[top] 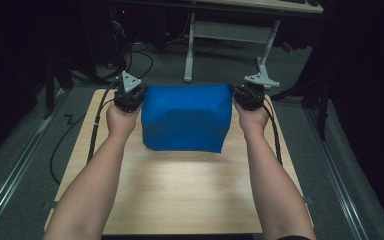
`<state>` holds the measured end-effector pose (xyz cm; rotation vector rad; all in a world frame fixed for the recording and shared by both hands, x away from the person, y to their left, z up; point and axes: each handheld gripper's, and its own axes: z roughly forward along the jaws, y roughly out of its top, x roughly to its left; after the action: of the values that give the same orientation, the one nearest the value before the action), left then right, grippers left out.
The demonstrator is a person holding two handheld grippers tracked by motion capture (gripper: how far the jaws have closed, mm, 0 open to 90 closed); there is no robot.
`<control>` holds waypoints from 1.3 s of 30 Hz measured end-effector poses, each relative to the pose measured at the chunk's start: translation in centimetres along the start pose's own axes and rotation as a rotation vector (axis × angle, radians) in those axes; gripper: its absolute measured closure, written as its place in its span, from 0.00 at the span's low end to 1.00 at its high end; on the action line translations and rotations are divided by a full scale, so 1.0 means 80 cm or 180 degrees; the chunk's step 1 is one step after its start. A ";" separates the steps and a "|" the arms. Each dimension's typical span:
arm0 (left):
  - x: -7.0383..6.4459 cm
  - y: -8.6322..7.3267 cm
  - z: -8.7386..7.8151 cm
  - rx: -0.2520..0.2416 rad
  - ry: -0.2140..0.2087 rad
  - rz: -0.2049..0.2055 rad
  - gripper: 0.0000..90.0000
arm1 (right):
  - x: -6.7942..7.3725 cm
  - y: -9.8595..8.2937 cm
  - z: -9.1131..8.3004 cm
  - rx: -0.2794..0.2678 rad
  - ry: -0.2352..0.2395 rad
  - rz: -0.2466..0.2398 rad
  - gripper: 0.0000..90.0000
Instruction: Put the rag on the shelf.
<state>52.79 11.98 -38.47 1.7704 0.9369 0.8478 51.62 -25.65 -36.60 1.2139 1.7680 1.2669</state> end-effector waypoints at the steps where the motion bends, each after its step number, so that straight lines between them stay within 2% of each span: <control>1: 0.000 -0.006 0.002 0.0046 -0.0014 -0.0011 0.99 | 0.001 -0.005 0.002 0.0027 0.0017 -0.0008 0.99; 4: 0.002 -0.021 0.005 0.0118 -0.0098 -0.0097 0.99 | 0.003 -0.019 0.006 0.0115 0.0077 -0.0017 0.99; 8: -0.004 -0.044 0.008 0.0238 -0.0157 -0.0085 0.99 | 0.006 -0.038 0.009 0.0190 0.0123 0.0032 0.99; 12: -0.009 -0.069 0.012 0.0332 -0.0232 -0.0140 0.99 | 0.010 -0.056 0.013 0.0257 0.0155 0.0042 0.99; 14: -0.011 -0.079 0.014 0.0387 -0.0291 -0.0167 0.99 | 0.014 -0.069 0.018 0.0345 0.0195 0.0031 0.99; 19: -0.019 -0.100 0.018 0.0415 -0.0377 -0.0218 0.99 | 0.018 -0.095 0.025 0.0476 0.0216 0.0063 0.99; 21: -0.022 -0.105 0.021 0.0433 -0.0424 -0.0244 0.99 | 0.019 -0.104 0.027 0.0510 0.0227 0.0094 0.99; 25: -0.027 -0.112 0.025 0.0489 -0.0452 -0.0215 0.99 | 0.020 -0.116 0.030 0.0569 0.0235 0.0120 0.99; 28: -0.030 -0.118 0.029 0.0543 -0.0467 -0.0238 0.99 | 0.021 -0.123 0.031 0.0596 0.0229 0.0095 0.99; 36: -0.037 -0.130 0.041 0.0655 -0.0509 -0.0298 0.99 | 0.018 -0.151 0.026 0.0663 0.0217 0.0203 0.99; 39: -0.038 -0.133 0.044 0.0698 -0.0523 -0.0313 0.99 | 0.017 -0.157 0.024 0.0692 0.0218 0.0190 0.99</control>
<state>51.92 10.87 -49.99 1.9306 1.0291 0.5443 48.83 -25.06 -49.06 1.3668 1.9734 1.1858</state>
